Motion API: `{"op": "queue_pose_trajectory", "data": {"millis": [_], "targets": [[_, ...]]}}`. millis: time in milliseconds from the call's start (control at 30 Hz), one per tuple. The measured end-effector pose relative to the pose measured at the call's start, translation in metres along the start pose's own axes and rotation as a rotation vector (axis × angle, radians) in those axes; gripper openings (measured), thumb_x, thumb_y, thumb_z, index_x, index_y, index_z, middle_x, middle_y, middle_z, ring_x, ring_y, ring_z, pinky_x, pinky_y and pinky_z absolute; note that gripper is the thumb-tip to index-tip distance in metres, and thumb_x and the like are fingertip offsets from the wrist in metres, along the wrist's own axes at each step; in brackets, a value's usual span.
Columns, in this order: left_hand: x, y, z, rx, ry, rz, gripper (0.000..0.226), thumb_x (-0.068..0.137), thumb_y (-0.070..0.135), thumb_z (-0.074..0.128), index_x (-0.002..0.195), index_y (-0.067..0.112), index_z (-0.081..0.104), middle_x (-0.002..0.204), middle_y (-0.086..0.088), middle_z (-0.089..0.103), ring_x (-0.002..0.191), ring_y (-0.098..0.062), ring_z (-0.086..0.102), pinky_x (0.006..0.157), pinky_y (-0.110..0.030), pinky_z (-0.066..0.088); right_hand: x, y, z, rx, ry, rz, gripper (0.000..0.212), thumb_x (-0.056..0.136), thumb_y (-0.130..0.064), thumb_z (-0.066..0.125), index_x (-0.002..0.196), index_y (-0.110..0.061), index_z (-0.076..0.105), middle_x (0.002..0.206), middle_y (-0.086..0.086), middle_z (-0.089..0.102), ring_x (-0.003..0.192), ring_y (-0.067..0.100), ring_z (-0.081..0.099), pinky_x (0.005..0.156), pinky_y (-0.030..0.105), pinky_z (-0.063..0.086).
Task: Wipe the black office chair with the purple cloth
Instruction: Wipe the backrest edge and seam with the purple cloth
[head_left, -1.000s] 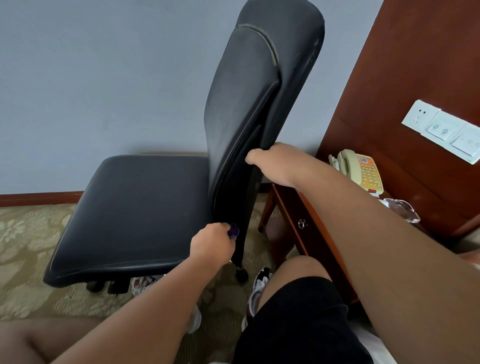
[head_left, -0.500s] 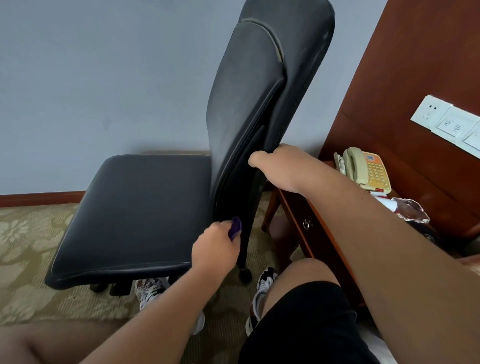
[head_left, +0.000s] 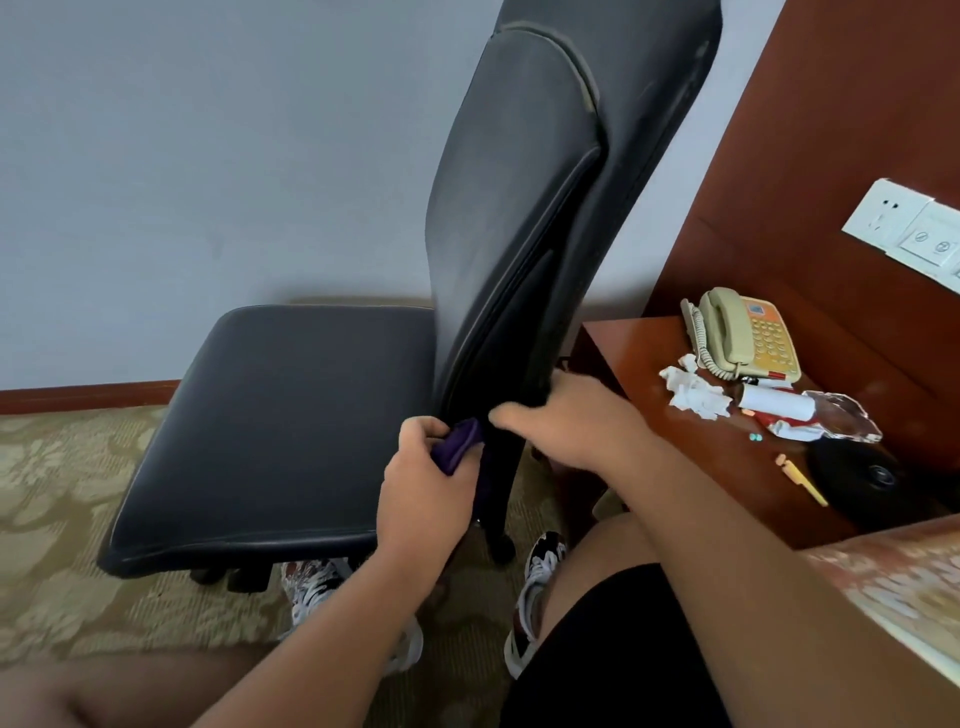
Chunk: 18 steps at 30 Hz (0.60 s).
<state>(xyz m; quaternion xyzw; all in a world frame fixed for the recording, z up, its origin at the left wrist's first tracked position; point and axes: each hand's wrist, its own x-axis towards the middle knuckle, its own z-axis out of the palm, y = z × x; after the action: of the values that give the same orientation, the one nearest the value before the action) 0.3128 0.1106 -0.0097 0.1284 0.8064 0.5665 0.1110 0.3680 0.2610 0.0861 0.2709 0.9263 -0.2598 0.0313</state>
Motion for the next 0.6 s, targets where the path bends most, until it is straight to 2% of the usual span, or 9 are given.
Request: {"op": "queue_pose_trajectory", "data": {"millis": [133,233,333,400,433,500,600], "targets": [[0.003,-0.016,-0.015,-0.016,-0.014,-0.093,0.021,0.093,0.037,0.071,0.096,0.028,0.053,0.089,0.003,0.067,0.073,-0.012,0.065,0.055,-0.026,0.052,0.004,0.019,0.050,0.157,-0.006,0.113,0.055,0.083,-0.068,0.055,0.127,-0.035,0.059,0.116,-0.007,0.065,0.093,0.013,0.057,0.085,0.034,0.050],[0.003,-0.022,-0.022,-0.074,-0.060,-0.141,0.020,0.092,0.034,0.072,0.099,0.025,0.056,0.090,0.003,0.068,0.073,-0.010,0.066,0.048,-0.015,0.047,0.006,0.023,0.067,0.164,0.105,0.113,0.051,0.090,-0.065,0.048,0.127,-0.031,0.057,0.112,-0.008,0.065,0.090,0.014,0.057,0.082,0.036,0.052],[0.004,-0.020,-0.023,-0.133,-0.105,-0.159,0.019,0.093,0.035,0.070,0.102,0.026,0.057,0.093,0.004,0.069,0.070,-0.007,0.067,0.046,-0.010,0.045,0.010,0.027,0.067,0.163,0.103,0.080,0.047,0.093,-0.061,0.049,0.129,-0.031,0.058,0.106,-0.011,0.060,0.097,0.016,0.060,0.082,0.035,0.051],[0.007,-0.016,-0.019,-0.157,-0.145,-0.153,0.017,0.094,0.038,0.068,0.105,0.029,0.059,0.094,0.006,0.069,0.069,-0.003,0.068,0.049,-0.011,0.047,0.013,0.036,0.065,0.235,0.087,0.032,0.047,0.093,-0.059,0.054,0.130,-0.032,0.060,0.110,-0.014,0.062,0.100,0.010,0.060,0.084,0.028,0.050],[0.008,-0.014,-0.015,-0.157,-0.164,-0.140,0.016,0.095,0.039,0.068,0.105,0.030,0.059,0.094,0.007,0.069,0.070,0.000,0.068,0.050,-0.011,0.049,0.013,0.042,0.064,0.285,0.099,-0.001,0.045,0.092,-0.058,0.057,0.129,-0.032,0.062,0.110,-0.017,0.063,0.098,0.004,0.060,0.081,0.020,0.048],[0.010,-0.012,-0.004,-0.120,-0.168,-0.119,0.014,0.095,0.041,0.067,0.104,0.032,0.062,0.093,0.008,0.070,0.071,-0.004,0.070,0.053,-0.014,0.052,0.011,0.052,0.069,0.402,0.148,-0.037,0.034,0.090,-0.052,0.065,0.117,-0.032,0.067,0.102,-0.020,0.066,0.088,-0.007,0.061,0.069,0.007,0.043],[0.012,-0.012,0.018,-0.079,-0.111,-0.144,0.015,0.093,0.045,0.069,0.094,0.030,0.066,0.085,0.005,0.072,0.072,-0.012,0.071,0.062,-0.030,0.062,0.007,0.065,0.089,0.572,0.217,-0.037,0.010,0.093,-0.033,0.069,0.102,-0.033,0.063,0.095,-0.015,0.067,0.086,-0.014,0.060,0.065,0.003,0.043]]}}
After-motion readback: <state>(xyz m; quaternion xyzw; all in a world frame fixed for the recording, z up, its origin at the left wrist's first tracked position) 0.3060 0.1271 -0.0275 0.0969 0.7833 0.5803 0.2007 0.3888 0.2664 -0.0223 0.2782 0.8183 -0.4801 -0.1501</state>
